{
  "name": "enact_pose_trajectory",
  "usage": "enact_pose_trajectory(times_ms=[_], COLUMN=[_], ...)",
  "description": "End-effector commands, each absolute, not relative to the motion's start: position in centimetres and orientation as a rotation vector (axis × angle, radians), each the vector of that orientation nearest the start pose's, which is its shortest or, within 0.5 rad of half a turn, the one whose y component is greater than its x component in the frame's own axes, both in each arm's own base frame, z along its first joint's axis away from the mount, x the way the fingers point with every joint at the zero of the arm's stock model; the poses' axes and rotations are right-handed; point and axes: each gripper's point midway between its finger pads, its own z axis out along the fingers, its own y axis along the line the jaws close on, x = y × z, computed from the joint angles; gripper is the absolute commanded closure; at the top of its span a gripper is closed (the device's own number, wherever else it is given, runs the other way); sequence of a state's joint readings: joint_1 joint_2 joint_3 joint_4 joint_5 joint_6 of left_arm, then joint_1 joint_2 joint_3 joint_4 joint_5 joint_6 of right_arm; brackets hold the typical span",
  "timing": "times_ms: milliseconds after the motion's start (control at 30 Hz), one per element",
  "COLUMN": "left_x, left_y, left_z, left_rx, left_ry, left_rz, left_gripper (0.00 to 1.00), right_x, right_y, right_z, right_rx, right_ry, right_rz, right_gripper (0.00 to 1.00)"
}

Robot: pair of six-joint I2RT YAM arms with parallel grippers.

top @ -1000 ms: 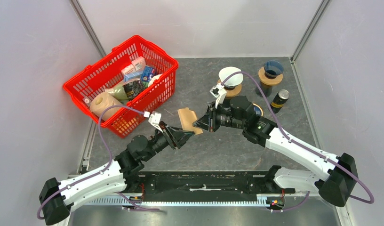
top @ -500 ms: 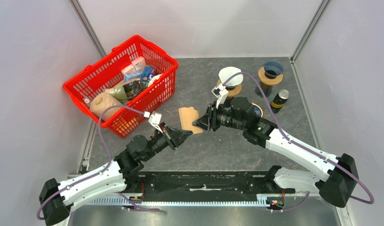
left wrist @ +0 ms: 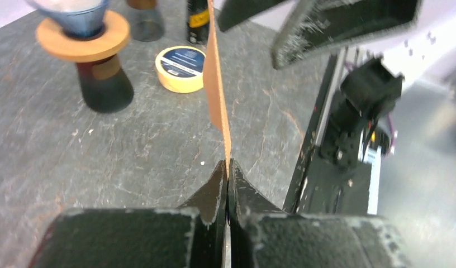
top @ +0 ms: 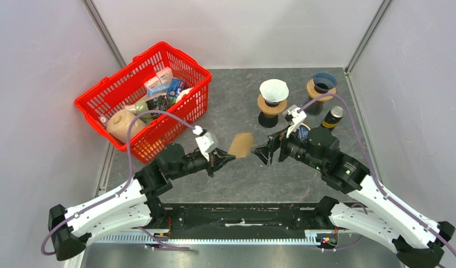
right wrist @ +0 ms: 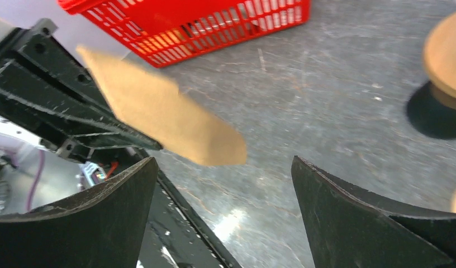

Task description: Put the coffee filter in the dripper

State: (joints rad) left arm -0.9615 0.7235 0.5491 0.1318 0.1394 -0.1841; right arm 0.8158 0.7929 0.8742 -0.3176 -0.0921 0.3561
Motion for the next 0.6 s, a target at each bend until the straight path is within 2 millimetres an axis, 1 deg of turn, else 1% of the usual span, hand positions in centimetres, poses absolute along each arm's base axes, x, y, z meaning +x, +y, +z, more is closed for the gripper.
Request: enact_pose_trajectory(times_ms=[0, 67, 133, 233, 333, 467, 567], left_x=[12.9, 12.7, 13.0, 13.8, 13.8, 13.5, 13.8], left_y=[-29.6, -29.8, -30.1, -30.3, -30.5, -31.0, -31.3], left_z=[24.2, 24.4, 24.4, 25.0, 24.6, 24.2, 23.9], left_rx=[1.305, 1.418, 1.495, 1.561, 1.645, 1.702, 1.704], left_ry=[1.362, 1.331, 1.295, 1.279, 1.267, 1.268, 1.279], left_rz=[-0.893, -0.866, -0.827, -0.790, -0.801, -0.837, -0.841], left_gripper=[0.98, 0.98, 0.98, 0.98, 0.98, 0.98, 0.98], right_x=[19.5, 20.0, 20.1, 19.2, 18.5, 17.7, 17.3], right_y=[20.6, 19.4, 18.5, 17.4, 16.6, 16.8, 17.6], right_z=[27.9, 28.0, 28.2, 28.5, 29.0, 29.6, 29.3], right_rx=[-0.489, -0.450, -0.448, -0.469, -0.470, -0.507, -0.588], right_ry=[1.887, 1.902, 1.901, 1.894, 1.860, 1.817, 1.802], right_rz=[0.665, 0.594, 0.548, 0.533, 0.538, 0.582, 0.602], right_gripper=[0.03, 0.03, 0.03, 0.03, 0.03, 0.03, 0.03])
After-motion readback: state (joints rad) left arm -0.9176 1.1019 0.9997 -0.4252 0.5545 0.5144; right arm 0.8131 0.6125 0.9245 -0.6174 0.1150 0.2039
